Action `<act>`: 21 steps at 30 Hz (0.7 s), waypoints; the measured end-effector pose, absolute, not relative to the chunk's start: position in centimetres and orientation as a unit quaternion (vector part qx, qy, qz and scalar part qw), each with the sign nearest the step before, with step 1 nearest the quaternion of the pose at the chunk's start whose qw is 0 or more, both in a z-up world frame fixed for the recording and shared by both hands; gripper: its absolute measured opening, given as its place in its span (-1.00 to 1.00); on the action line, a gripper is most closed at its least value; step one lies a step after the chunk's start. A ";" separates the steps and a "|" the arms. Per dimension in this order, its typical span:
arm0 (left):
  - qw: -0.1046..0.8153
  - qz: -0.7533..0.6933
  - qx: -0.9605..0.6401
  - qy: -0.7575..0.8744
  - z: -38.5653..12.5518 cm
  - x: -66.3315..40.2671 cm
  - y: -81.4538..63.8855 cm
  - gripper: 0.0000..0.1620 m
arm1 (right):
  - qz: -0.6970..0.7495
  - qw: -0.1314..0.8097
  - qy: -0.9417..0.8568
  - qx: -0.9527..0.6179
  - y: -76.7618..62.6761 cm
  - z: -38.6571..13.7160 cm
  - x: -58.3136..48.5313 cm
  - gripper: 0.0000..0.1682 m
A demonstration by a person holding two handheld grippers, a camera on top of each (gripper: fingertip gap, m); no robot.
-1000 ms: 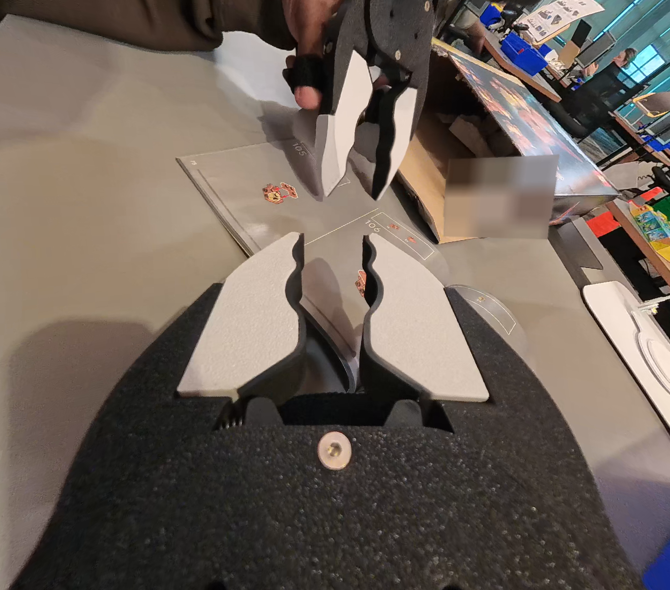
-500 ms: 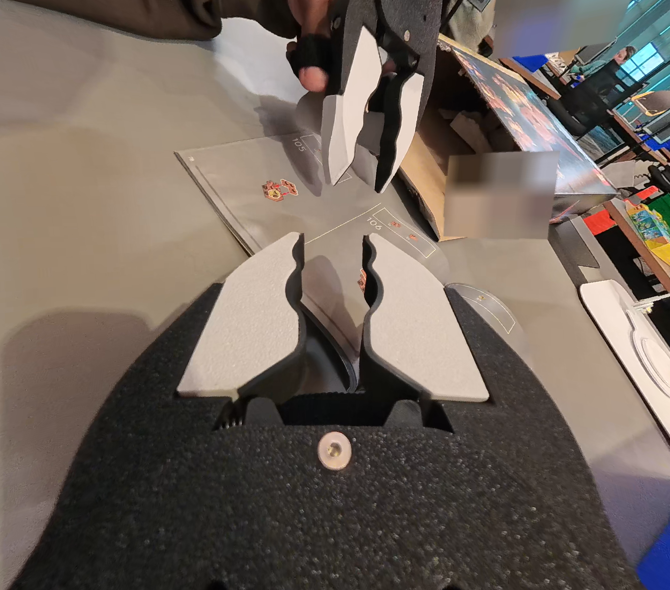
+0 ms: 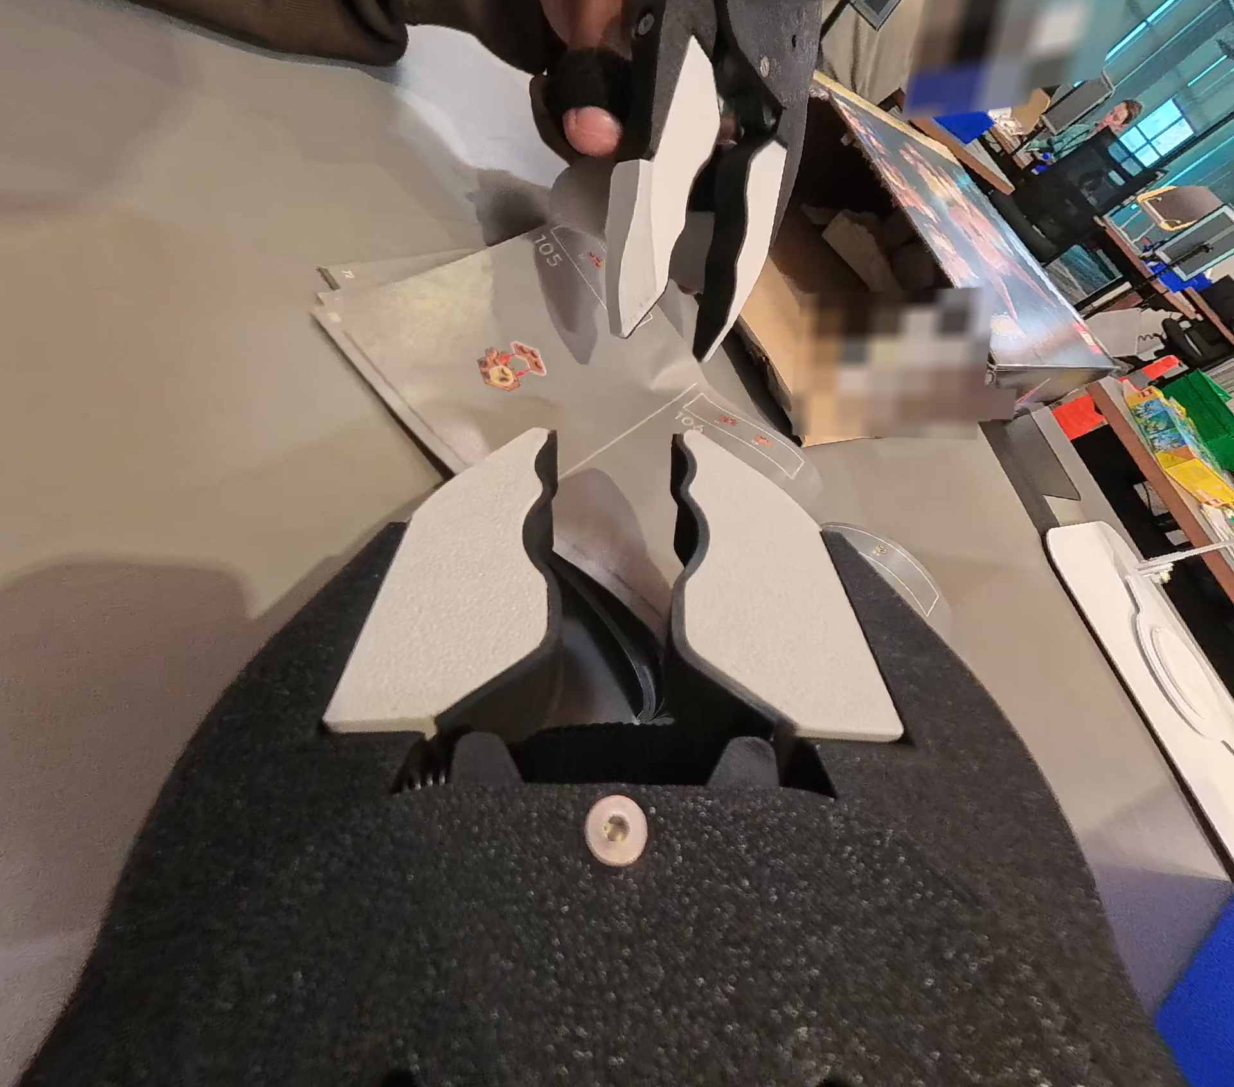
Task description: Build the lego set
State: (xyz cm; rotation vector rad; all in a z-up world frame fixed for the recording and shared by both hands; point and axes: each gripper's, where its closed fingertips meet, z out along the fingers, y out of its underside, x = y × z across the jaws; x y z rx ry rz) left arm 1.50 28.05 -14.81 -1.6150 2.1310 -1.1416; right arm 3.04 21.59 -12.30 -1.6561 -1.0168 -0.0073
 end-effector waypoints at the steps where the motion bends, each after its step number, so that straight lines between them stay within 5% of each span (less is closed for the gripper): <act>1: 0.113 -0.395 -0.551 0.726 -14.8 1.6 27.9 -0.36 | -0.004 0.564 -0.435 -0.702 21.5 -12.3 3.0 -0.61; 21: 0.093 -0.425 -0.562 0.703 -14.8 2.7 26.9 -0.38 | -0.163 0.532 -0.602 -0.572 19.2 -12.4 6.8 -0.42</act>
